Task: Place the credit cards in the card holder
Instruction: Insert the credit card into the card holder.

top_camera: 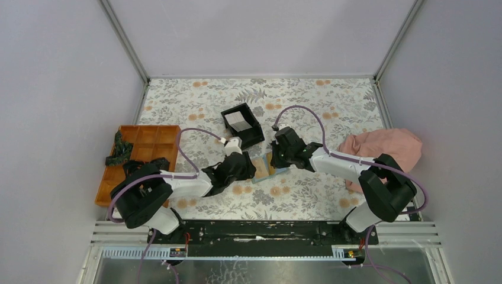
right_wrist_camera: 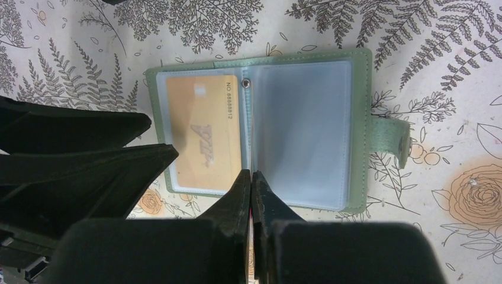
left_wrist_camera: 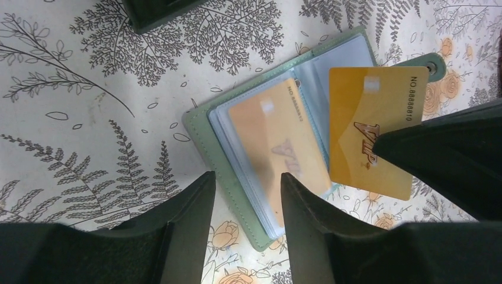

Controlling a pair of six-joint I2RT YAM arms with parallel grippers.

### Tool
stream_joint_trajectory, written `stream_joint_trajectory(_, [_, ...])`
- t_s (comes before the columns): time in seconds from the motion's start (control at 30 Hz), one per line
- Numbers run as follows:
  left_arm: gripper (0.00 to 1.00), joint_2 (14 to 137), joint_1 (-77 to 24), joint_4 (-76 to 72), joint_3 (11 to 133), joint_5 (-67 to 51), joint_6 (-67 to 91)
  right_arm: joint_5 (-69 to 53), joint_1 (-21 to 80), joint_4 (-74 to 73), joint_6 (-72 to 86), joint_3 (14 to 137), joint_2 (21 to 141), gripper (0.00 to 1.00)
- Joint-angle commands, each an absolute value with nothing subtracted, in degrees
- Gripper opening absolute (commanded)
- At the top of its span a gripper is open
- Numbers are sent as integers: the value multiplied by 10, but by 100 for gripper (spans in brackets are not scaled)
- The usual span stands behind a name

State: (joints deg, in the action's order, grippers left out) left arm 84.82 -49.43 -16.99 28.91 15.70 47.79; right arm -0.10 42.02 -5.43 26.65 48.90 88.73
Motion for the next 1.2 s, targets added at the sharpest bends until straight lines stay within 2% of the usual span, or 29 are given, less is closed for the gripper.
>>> stream_joint_trajectory(0.0, [50, 869, -500, -142, 308, 179, 472, -5, 423, -65, 253, 485, 861, 0])
stream_joint_trajectory(0.1, [46, 881, -502, -127, 313, 185, 480, -7, 424, -67, 249, 485, 854, 0])
stream_joint_trajectory(0.6, [42, 873, -506, -110, 295, 202, 498, -47, 423, -62, 236, 505, 839, 0])
stream_joint_trajectory(1.17, [41, 872, -506, -103, 287, 209, 496, -130, 378, -15, 232, 499, 886, 0])
